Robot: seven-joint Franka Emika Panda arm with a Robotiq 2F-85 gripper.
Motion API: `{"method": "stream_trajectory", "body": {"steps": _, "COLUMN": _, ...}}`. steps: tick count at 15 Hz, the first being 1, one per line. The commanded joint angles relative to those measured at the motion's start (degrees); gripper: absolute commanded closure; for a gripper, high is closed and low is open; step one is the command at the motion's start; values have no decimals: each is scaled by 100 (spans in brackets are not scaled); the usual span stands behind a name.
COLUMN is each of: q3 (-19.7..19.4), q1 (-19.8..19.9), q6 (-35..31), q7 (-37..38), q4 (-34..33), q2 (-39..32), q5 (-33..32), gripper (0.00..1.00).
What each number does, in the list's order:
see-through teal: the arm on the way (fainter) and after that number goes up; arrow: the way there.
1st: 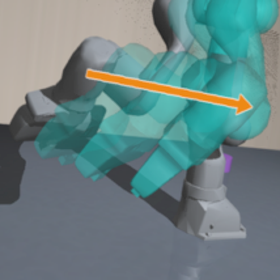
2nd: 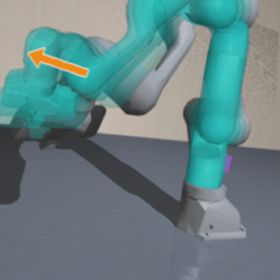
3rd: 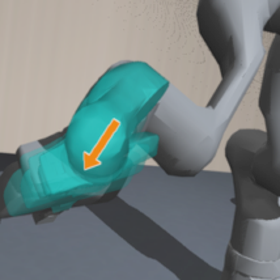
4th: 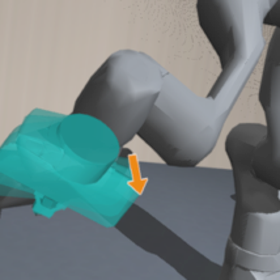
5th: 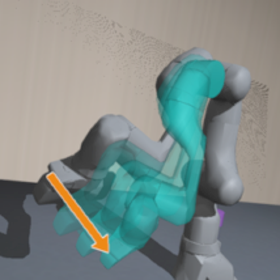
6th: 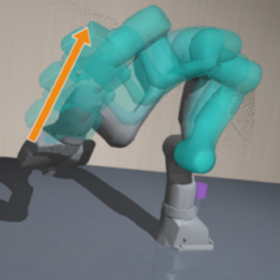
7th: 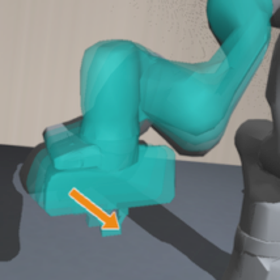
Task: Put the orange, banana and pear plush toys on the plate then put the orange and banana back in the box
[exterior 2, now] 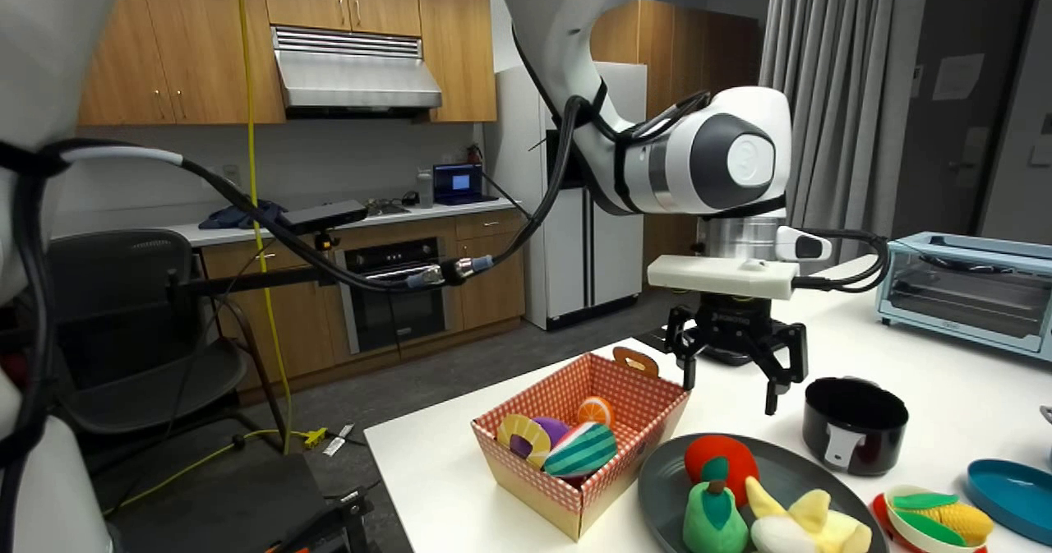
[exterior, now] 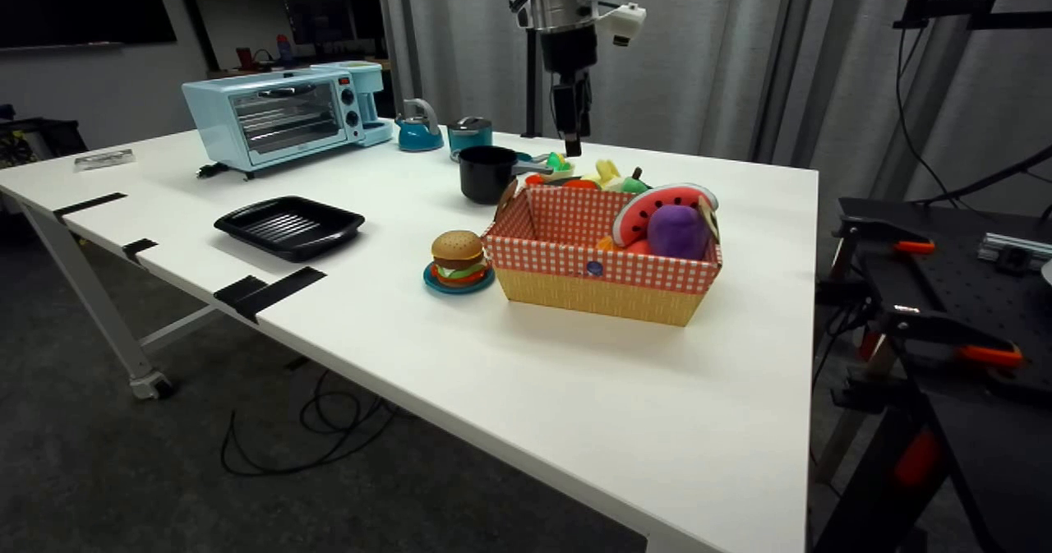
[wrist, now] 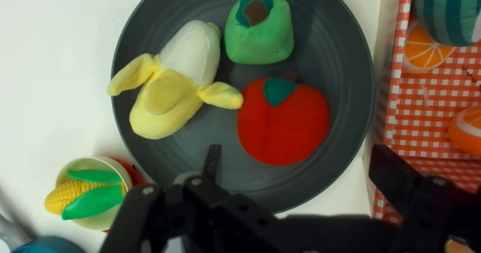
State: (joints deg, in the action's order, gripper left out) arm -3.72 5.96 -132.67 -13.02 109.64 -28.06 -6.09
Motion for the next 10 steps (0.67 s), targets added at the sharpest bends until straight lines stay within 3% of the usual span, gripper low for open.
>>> {"method": "stream_trajectory", "body": {"steps": 1, "q3": 25, "q1": -9, "q6": 162, "q7": 153, "q4": -374, "q2": -362, "q5": 1, "gripper": 0}}
{"method": "stream_trajectory", "body": {"steps": 10, "q3": -3, "q1": 32, "q6": 139, "q7": 201, "q4": -568, "q2": -772, "q5": 0, "gripper": 0}}
